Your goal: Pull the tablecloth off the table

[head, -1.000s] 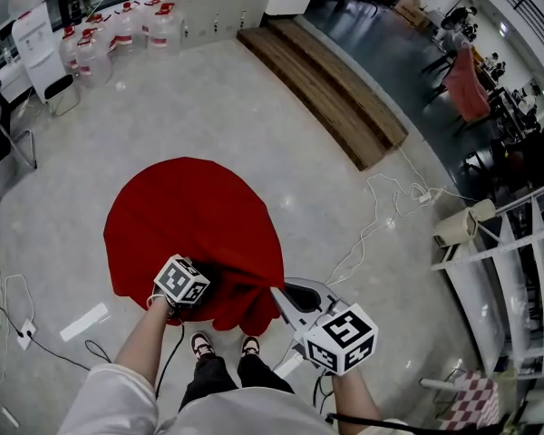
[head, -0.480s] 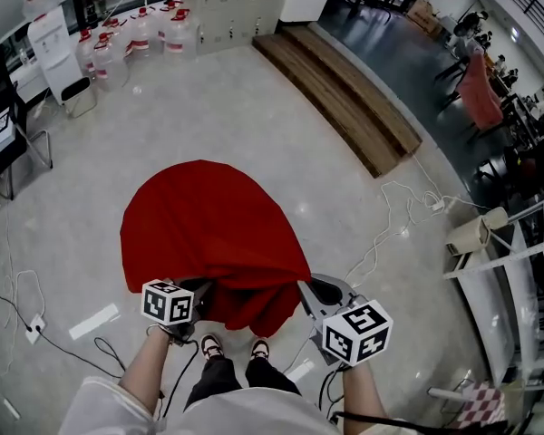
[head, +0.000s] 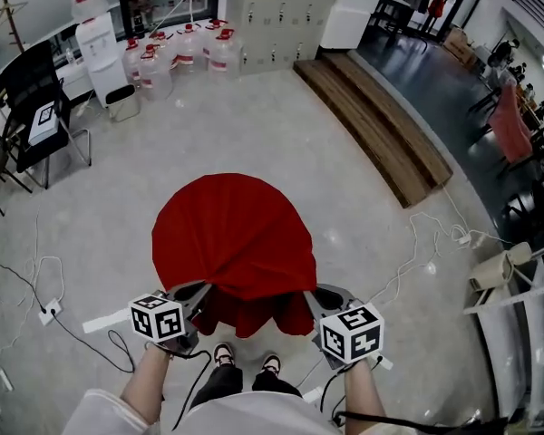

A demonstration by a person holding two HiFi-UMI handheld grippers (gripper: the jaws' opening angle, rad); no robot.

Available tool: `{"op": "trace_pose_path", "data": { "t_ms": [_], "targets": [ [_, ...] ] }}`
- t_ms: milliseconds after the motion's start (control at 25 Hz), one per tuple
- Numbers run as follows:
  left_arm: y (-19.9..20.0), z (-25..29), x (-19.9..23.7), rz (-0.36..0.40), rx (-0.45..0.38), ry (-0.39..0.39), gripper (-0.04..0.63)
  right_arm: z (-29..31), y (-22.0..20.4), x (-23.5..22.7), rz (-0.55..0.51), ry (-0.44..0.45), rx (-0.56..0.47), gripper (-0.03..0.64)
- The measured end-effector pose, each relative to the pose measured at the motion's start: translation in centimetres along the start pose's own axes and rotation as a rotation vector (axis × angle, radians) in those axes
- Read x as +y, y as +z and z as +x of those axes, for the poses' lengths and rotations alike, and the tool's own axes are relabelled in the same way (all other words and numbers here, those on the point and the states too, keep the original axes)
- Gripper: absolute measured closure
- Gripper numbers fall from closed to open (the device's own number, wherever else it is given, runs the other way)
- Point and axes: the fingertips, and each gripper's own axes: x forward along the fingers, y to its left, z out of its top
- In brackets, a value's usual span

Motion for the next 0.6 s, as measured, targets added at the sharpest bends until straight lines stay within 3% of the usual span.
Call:
{"op": "trace_pose_path", "data": {
  "t_ms": [440, 600],
  "targets": [
    [2.7, -3.8, -5.4, -0.022, -0.178, 0.009, 0.574, 0.1, 0.0, 1.3, -0.021, 0.145, -0.031, 0.589],
    [2.9, -5.7, -6.9, -0.005, -0.226, 0.045, 0.574, -0.2, -0.3, 2.1, -0.108, 0.195, -0.021, 0.589]
  ]
}}
